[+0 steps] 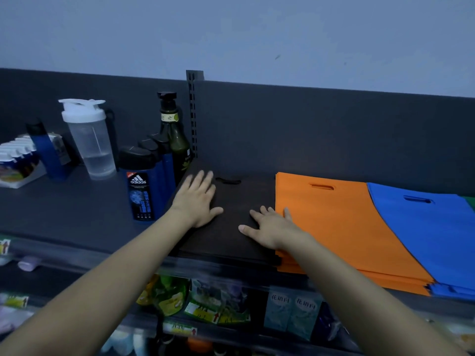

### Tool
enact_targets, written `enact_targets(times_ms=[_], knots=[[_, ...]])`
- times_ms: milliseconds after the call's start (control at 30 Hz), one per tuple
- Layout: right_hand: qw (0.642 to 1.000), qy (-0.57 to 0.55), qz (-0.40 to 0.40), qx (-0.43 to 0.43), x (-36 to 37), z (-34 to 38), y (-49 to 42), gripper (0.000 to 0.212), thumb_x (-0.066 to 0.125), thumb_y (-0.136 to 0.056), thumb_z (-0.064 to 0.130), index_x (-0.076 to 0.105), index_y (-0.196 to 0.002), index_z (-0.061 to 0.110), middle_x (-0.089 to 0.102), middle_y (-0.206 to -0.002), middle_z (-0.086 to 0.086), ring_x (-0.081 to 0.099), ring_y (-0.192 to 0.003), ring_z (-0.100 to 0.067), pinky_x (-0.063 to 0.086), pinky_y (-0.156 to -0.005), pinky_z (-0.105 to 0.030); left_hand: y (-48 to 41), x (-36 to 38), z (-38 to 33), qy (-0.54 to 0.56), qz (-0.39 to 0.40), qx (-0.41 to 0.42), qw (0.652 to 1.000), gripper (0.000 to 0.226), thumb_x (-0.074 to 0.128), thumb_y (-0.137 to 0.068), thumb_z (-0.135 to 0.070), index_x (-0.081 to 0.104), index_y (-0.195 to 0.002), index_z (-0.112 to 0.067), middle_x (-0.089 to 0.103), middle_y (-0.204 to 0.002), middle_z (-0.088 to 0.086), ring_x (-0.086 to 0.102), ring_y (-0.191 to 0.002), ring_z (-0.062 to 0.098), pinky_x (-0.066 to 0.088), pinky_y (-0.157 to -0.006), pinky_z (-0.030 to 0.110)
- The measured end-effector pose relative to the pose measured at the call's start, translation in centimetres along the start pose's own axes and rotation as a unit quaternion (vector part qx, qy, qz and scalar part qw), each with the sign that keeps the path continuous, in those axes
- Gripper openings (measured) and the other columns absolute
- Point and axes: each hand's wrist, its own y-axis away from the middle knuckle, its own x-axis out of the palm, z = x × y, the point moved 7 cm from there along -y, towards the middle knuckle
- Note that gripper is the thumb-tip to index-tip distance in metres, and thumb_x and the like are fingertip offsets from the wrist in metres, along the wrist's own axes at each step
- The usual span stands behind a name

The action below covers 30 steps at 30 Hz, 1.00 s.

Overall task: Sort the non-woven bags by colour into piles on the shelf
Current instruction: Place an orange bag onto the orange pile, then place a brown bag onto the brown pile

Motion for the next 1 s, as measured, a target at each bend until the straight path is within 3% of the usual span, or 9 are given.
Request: enact_targets(times_ms=[133,333,467,633,800,1000], knots=[[0.999,0.032,0.000,0.009,-0.1,0.0,-0.3,0.078,0.018,-0.093,0.069,0.011,-0.155,0.022,0.005,-0.162,-0.008,-0.001,-0.150,-0.024,-0.015,-0.114,-0.054,0.4,3.1,-1.2,0.164,0.143,-0.013,0.976,0.083,0.012,-0.090,-0.074,-0.001,-0.155,-0.025,-0.008,-0.162,0.005,-0.009,-0.149,0.021,-0.003,-0.120,0.040],[0.996,0.082,-0.035,0.000,-0.7,-0.3,0.3,0.078,0.012,-0.092,0.070,0.015,-0.154,0.023,0.012,-0.161,-0.009,-0.004,-0.149,-0.024,-0.026,-0.108,-0.057,0.5,2.6,-1.4,0.189,0.140,-0.018,0.972,0.086,0.013,-0.087,-0.078,0.001,-0.155,-0.027,-0.004,-0.163,0.002,-0.003,-0.150,0.019,0.000,-0.120,0.040],[0.995,0.045,-0.086,0.001,-2.2,-2.2,1.5,0.075,0.012,-0.091,0.072,0.010,-0.154,0.030,0.008,-0.162,-0.007,-0.003,-0.149,-0.023,-0.019,-0.113,-0.055,0.1,-0.4,-2.3,0.135,0.076,-0.005,0.988,0.090,0.010,-0.085,-0.079,0.003,-0.156,-0.024,0.000,-0.163,0.004,-0.001,-0.150,0.023,-0.001,-0.121,0.043],[0.988,0.005,-0.135,0.080,-4.2,-9.8,4.5,0.074,0.021,-0.092,0.069,0.016,-0.153,0.027,0.015,-0.160,-0.009,0.012,-0.148,-0.027,0.008,-0.119,-0.050,-1.6,-5.6,-7.6,0.098,-0.015,0.058,0.993,0.091,0.009,-0.085,-0.079,0.006,-0.156,-0.022,0.001,-0.163,0.007,-0.004,-0.150,0.024,-0.002,-0.121,0.044],[0.974,-0.008,-0.172,0.149,-4.4,-18.8,8.8,0.073,0.025,-0.092,0.068,0.025,-0.150,0.022,0.030,-0.155,-0.008,0.025,-0.143,-0.027,0.019,-0.117,-0.048,-2.3,-9.1,-16.4,0.106,-0.042,0.132,0.985,0.091,0.011,-0.085,-0.079,0.004,-0.156,-0.022,-0.001,-0.163,0.008,-0.005,-0.150,0.024,-0.003,-0.120,0.045],[0.960,-0.003,-0.204,0.191,-4.6,-30.2,14.7,0.074,0.025,-0.093,0.067,0.025,-0.151,0.022,0.029,-0.155,-0.010,0.026,-0.143,-0.025,0.022,-0.116,-0.044,-2.2,-15.5,-29.9,0.113,-0.105,0.198,0.968,0.091,0.009,-0.084,-0.080,0.008,-0.156,-0.024,0.002,-0.163,0.007,-0.002,-0.150,0.023,-0.003,-0.120,0.045]])
